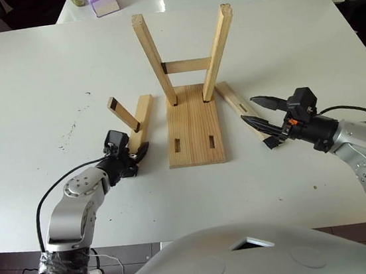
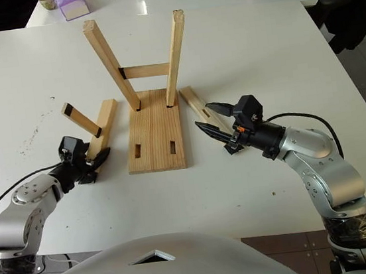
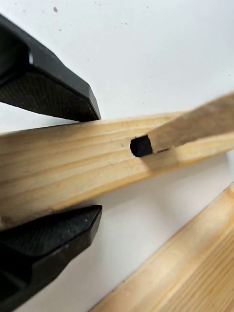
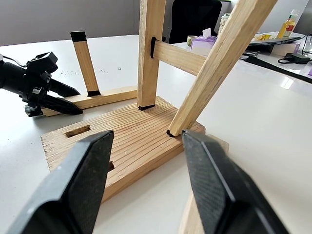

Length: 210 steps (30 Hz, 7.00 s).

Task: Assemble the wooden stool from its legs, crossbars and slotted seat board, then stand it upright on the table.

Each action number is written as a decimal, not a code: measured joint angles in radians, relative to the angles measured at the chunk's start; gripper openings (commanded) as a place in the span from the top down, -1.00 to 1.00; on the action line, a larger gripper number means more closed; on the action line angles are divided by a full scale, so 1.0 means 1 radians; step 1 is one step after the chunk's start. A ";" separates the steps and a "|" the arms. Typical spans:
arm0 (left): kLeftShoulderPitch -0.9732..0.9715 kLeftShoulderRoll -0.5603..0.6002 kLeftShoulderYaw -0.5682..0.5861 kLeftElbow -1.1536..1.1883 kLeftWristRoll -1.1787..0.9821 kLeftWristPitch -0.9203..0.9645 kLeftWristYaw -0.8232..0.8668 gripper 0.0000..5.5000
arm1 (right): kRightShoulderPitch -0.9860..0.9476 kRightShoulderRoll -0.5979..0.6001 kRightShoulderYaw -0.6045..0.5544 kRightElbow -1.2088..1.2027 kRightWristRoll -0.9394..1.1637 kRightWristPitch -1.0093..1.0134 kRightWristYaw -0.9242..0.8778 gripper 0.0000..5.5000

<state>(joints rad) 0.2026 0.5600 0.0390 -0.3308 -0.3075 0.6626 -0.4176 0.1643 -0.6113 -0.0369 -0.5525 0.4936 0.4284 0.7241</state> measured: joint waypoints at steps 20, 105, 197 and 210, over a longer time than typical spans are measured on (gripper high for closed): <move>-0.282 -0.067 0.305 0.079 -0.139 -0.149 0.024 0.26 | -0.166 -0.006 -0.059 0.098 0.082 0.027 0.071 0.07; -0.161 0.155 0.116 -0.143 -0.399 -0.171 -0.451 -0.30 | -0.639 -0.120 0.035 0.215 0.317 0.302 0.315 0.26; -0.219 0.121 -0.042 0.127 0.031 -0.375 -0.407 -0.30 | -0.580 -0.180 0.430 0.277 -0.062 0.031 0.500 0.26; -0.281 0.105 -0.046 0.216 0.072 -0.408 -0.405 -0.30 | -0.414 -0.192 0.381 0.139 -0.148 0.276 0.218 -0.08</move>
<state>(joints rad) -0.0783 0.6654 -0.0072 -0.1144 -0.2357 0.2550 -0.8223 -0.2502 -0.8032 0.3439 -0.4135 0.3453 0.7043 0.9423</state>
